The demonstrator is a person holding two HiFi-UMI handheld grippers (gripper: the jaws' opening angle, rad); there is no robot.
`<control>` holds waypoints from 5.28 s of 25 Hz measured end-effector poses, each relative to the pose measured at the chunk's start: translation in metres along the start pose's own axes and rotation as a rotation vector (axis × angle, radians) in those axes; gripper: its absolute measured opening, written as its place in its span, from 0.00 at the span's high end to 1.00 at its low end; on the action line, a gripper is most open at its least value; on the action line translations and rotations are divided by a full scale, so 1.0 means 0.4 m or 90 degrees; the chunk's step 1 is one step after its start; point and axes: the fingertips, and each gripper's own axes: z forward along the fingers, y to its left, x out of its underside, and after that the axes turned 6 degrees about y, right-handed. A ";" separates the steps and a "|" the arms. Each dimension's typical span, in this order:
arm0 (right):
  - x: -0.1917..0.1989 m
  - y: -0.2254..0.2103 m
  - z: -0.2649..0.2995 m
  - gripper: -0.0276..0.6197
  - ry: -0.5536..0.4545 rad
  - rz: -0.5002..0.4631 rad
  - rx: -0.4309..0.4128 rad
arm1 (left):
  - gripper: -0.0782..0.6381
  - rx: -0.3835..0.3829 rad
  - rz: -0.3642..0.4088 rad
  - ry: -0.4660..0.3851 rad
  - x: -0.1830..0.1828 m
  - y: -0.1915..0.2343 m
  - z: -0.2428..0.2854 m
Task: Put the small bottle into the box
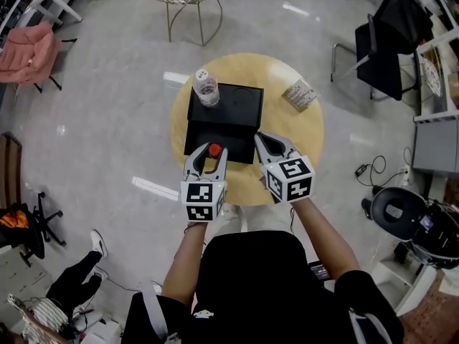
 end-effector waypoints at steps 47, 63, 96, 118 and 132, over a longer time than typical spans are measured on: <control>0.302 -0.161 0.054 0.95 0.118 0.108 0.029 | 0.68 0.089 0.088 0.114 0.195 -0.148 0.272; 0.307 -0.156 0.029 0.95 0.112 0.118 0.033 | 0.67 0.100 0.104 0.131 0.214 -0.170 0.261; 0.154 0.001 -0.148 0.95 -0.020 0.101 0.034 | 0.84 0.115 0.077 -0.042 -0.006 -0.204 -0.067; 0.072 0.266 -0.342 0.95 -0.130 -0.024 0.063 | 0.87 0.130 0.110 -0.184 -0.077 -0.222 -0.420; 0.019 0.271 -0.486 0.95 -0.197 -0.053 0.061 | 0.87 0.119 0.127 -0.247 -0.145 -0.331 -0.512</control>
